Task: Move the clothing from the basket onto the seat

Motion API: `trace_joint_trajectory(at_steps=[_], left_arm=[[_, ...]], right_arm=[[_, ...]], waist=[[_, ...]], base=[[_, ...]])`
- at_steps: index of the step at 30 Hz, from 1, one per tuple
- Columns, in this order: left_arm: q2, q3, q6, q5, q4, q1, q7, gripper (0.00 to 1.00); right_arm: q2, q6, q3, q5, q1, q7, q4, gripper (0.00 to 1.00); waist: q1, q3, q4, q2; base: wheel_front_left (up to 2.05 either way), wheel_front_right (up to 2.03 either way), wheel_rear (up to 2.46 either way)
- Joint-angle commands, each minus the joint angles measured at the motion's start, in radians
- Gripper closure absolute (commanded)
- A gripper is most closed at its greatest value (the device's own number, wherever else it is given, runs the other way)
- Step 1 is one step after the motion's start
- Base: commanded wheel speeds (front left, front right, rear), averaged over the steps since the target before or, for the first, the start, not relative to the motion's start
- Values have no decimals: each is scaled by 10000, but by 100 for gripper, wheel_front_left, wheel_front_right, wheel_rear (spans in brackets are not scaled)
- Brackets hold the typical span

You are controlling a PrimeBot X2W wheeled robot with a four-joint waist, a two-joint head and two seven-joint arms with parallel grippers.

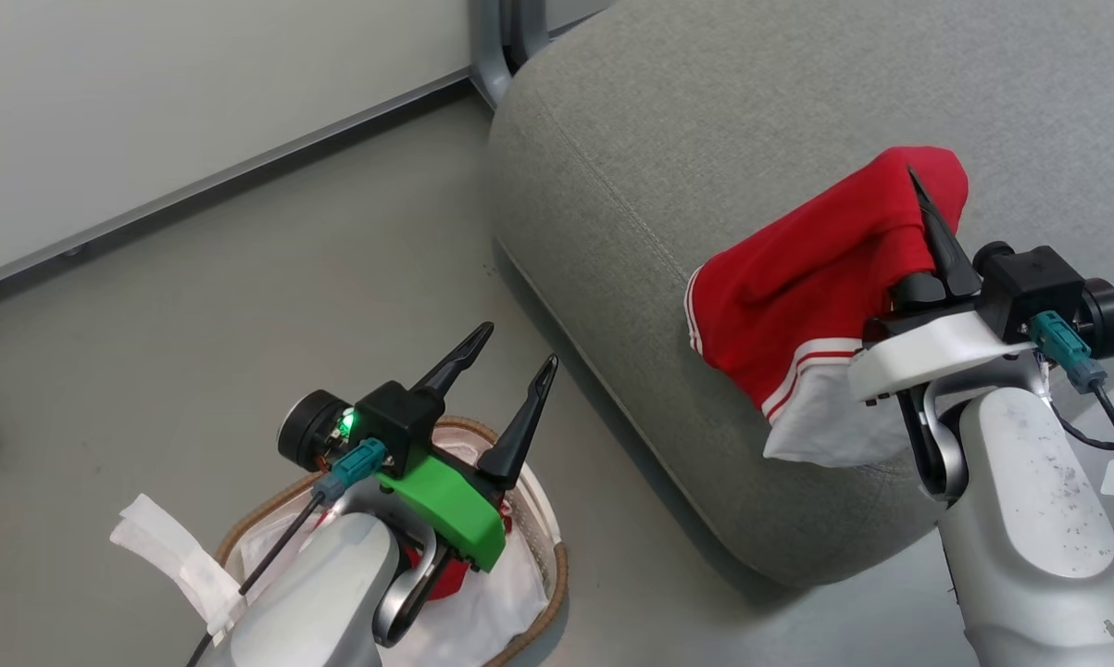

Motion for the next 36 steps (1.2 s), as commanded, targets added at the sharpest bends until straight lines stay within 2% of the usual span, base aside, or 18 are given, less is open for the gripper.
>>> trace_joint_trajectory(at_steps=[1,8,13,16,23,26,31,36], left_arm=[[120,-38,-27,61,24,-194,-2,0],[212,-387,-27,138,6,-439,-2,0],[171,-582,-27,209,-135,-677,-2,0],[111,-709,-27,271,-265,-830,-2,0],[114,-855,-27,547,-455,-1220,-2,0],[95,-885,-27,728,-661,-1430,-1,0],[26,-1012,-27,1065,-1055,-1860,0,0],[-58,-980,-28,1472,-1455,-2156,1,0]], right_arm=[[-12,-10,-5,-12,112,-17,-61,100],[-16,-10,-92,-94,235,-17,-16,100],[-98,-10,-152,-333,2,-17,133,100],[-366,-10,-20,-423,-349,-19,239,100],[-1899,-12,56,-682,-2211,-19,336,100],[-2775,-12,42,-752,-3331,-19,454,100],[-4599,-12,-278,-644,-5369,-17,926,100],[-5780,-12,-742,-427,-7115,124,1810,100]], waist=[[0,497,-643,-1],[0,763,-611,-1],[0,1034,-137,-1],[0,1264,300,-1],[0,2000,1468,-1],[0,2446,2045,-1],[0,3417,3065,-1],[0,4337,3762,-1]], base=[[0,0,0],[0,0,0],[0,0,0],[0,0,0],[0,0,0],[0,0,0],[0,0,0],[0,0,0]])
